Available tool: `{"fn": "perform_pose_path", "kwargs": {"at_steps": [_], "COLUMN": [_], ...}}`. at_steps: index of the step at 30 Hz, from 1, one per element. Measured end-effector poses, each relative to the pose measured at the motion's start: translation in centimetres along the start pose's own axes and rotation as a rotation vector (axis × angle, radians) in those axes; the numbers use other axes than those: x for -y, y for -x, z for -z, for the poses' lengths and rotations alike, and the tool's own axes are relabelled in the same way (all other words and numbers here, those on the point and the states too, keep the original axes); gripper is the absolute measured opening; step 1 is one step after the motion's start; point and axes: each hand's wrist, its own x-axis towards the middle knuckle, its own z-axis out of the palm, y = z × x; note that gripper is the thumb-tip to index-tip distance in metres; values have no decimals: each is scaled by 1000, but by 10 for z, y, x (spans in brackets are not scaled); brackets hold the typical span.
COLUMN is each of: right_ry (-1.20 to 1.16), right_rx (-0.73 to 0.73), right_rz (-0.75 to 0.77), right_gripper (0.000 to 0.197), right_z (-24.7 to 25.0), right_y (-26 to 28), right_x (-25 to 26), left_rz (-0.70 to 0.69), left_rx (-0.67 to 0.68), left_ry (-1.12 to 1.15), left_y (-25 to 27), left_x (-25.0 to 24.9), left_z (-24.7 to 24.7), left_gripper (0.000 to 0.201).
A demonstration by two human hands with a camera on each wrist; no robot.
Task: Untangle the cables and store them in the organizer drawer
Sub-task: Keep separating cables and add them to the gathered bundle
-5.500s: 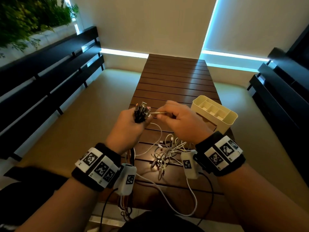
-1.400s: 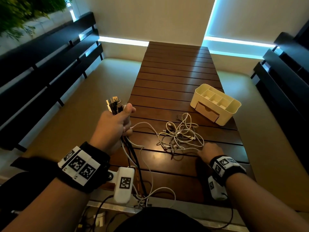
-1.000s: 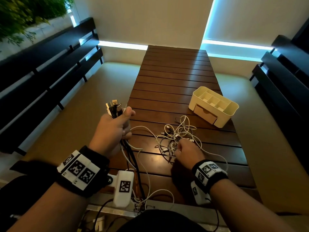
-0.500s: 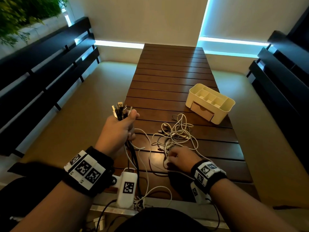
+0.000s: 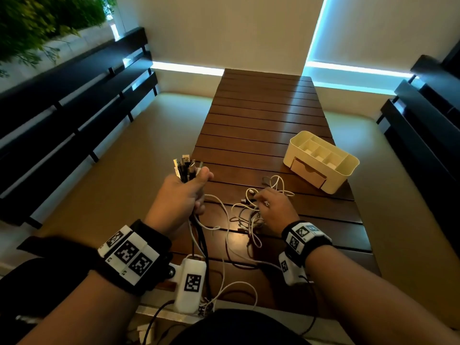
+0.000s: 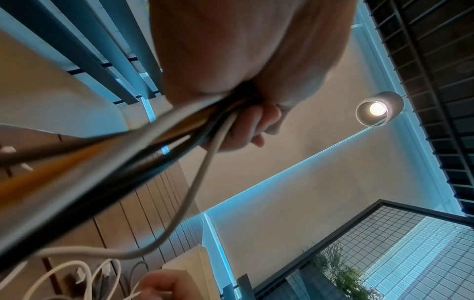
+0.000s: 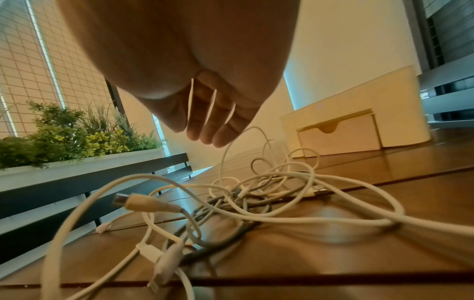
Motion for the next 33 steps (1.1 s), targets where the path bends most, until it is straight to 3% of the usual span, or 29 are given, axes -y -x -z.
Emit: {"fn": "perform_pose_path", "kwargs": {"at_steps": [6, 10, 16, 21, 26, 33], "right_ry": [237, 387, 555, 488, 423, 446], "right_rx": [224, 388, 387, 328, 384, 375], "right_rz": [79, -11, -54, -57, -125, -149], "right_gripper": [24, 27, 26, 32, 41, 31], "right_z": [-11, -20, -27, -34, -34, -40], "right_y": [-34, -53, -68, -70, -76, -79], "right_x": [5, -2, -17, -28, -34, -37], "left_rz": [-12, -7, 3, 26, 43, 44], "left_rx": [1, -9, -3, 26, 46, 47], "left_ry": [-13, -27, -13, 6, -10, 2], "left_y": [-7, -16, -32, -46, -57, -61], "left_x": [2, 5, 10, 11, 14, 15], "left_z": [11, 16, 18, 14, 9, 4], "left_gripper": [24, 22, 19, 22, 27, 27]}}
